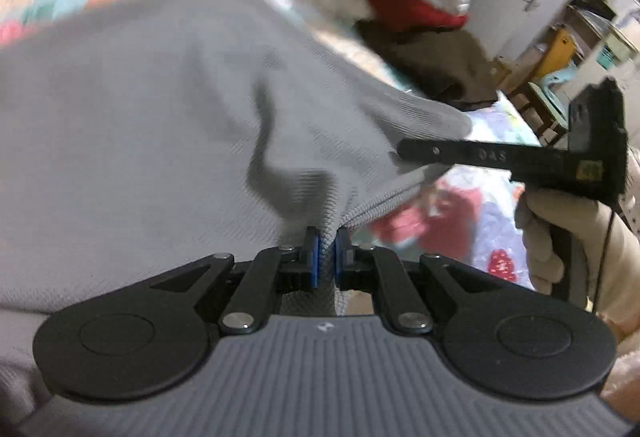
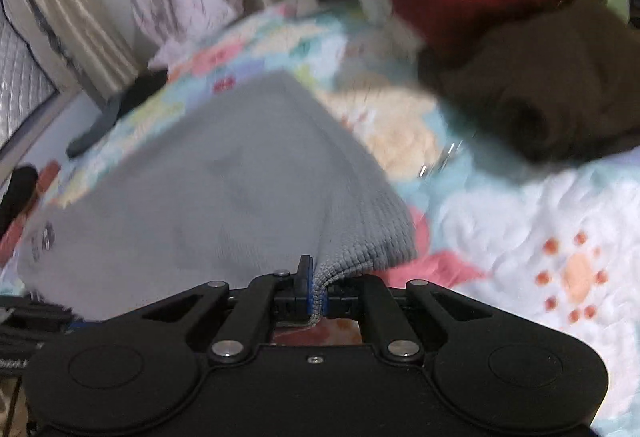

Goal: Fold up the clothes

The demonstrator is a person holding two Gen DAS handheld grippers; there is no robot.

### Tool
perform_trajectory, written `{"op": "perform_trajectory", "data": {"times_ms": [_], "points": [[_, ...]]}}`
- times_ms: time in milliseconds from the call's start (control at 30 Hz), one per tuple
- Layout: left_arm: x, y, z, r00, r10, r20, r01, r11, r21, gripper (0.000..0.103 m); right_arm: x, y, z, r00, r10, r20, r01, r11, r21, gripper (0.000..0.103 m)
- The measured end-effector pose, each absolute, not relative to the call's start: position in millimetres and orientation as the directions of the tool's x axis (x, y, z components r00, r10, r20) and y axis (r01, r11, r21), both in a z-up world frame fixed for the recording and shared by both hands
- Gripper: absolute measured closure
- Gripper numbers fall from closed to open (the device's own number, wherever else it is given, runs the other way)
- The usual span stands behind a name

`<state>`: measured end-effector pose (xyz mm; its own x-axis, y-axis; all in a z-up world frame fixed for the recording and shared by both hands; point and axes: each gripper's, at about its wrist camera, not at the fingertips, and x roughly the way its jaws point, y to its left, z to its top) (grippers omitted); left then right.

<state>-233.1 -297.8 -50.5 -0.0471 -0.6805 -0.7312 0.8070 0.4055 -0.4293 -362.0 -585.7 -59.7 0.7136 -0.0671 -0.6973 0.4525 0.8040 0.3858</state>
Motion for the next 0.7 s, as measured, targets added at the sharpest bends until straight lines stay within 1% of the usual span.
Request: {"op": "perform_trajectory", "data": {"times_ms": [33, 67, 100, 133, 167, 200, 233, 300, 333, 367, 400, 500, 600, 700], "points": [[-230.3, -292.9, -47.6, -0.04, -0.682, -0.73, 0.802, 0.414, -0.431, 0.092, -358.9, -584.9, -59.8, 0.704, -0.056, -0.708, 0.448, 0.809, 0.381, 0.093], [-227.9, -287.1, -42.9, -0.03, -0.687, -0.726, 0.8, 0.419, -0.43, 0.086, -357.4, -584.0, -57.6, 0.7, -0.049, -0.713, 0.442, 0.814, 0.377, 0.091], [-224.8, -279.3, -35.4, -0.011, -0.694, -0.719, 0.8, 0.426, -0.423, 0.084, -358.6, -585.1, -54.2, 0.691, -0.04, -0.721, 0.441, 0.814, 0.378, 0.09], [-220.8, -267.9, -25.1, 0.021, -0.703, -0.711, 0.8, 0.439, -0.41, 0.079, -359.8, -588.3, -48.9, 0.669, -0.02, -0.743, 0.45, 0.806, 0.384, 0.089], [-214.8, -252.9, -13.1, 0.061, -0.713, -0.699, 0.798, 0.456, -0.395, 0.07, -361.0, -591.6, -44.1, 0.647, -0.002, -0.763, 0.463, 0.796, 0.391, 0.089], [-208.1, -236.8, -0.6, 0.101, -0.722, -0.684, 0.793, 0.474, -0.382, 0.066, -362.8, -594.6, -39.2, 0.632, 0.005, -0.775, 0.481, 0.781, 0.397, 0.088], [-200.3, -219.6, 11.0, 0.145, -0.73, -0.668, 0.784, 0.496, -0.372, 0.059, -365.6, -594.7, -29.5, 0.634, -0.006, -0.773, 0.488, 0.779, 0.394, 0.087], [-184.4, -187.5, 29.6, 0.232, -0.719, -0.656, 0.756, 0.557, -0.343, 0.057, -370.1, -593.7, -9.3, 0.642, -0.033, -0.766, 0.496, 0.78, 0.381, 0.082], [-173.9, -169.9, 37.8, 0.286, -0.7, -0.654, 0.735, 0.598, -0.319, 0.056, -368.2, -588.4, 3.2, 0.652, -0.061, -0.756, 0.481, 0.804, 0.35, 0.077], [-162.5, -151.7, 45.8, 0.343, -0.676, -0.652, 0.71, 0.641, -0.292, 0.055, -365.2, -583.0, 14.6, 0.664, -0.081, -0.743, 0.463, 0.825, 0.323, 0.069], [-152.3, -137.5, 50.9, 0.387, -0.656, -0.649, 0.687, 0.674, -0.271, 0.054, -358.2, -577.2, 22.4, 0.679, -0.076, -0.73, 0.433, 0.845, 0.315, 0.066], [-114.9, -96.3, 59.7, 0.519, -0.551, -0.653, 0.576, 0.79, -0.209, 0.052, -324.2, -558.0, 39.9, 0.737, -0.001, -0.676, 0.31, 0.889, 0.337, 0.066], [-84.6, -65.7, 64.2, 0.607, -0.457, -0.65, 0.487, 0.861, -0.15, 0.052, -276.0, -527.7, 54.8, 0.766, 0.08, -0.637, 0.163, 0.936, 0.313, 0.066], [-50.4, -57.7, 57.8, 0.65, -0.39, -0.652, 0.465, 0.883, -0.066, 0.048, -219.6, -500.8, 68.7, 0.774, 0.2, -0.6, -0.017, 0.955, 0.296, 0.066]]}}
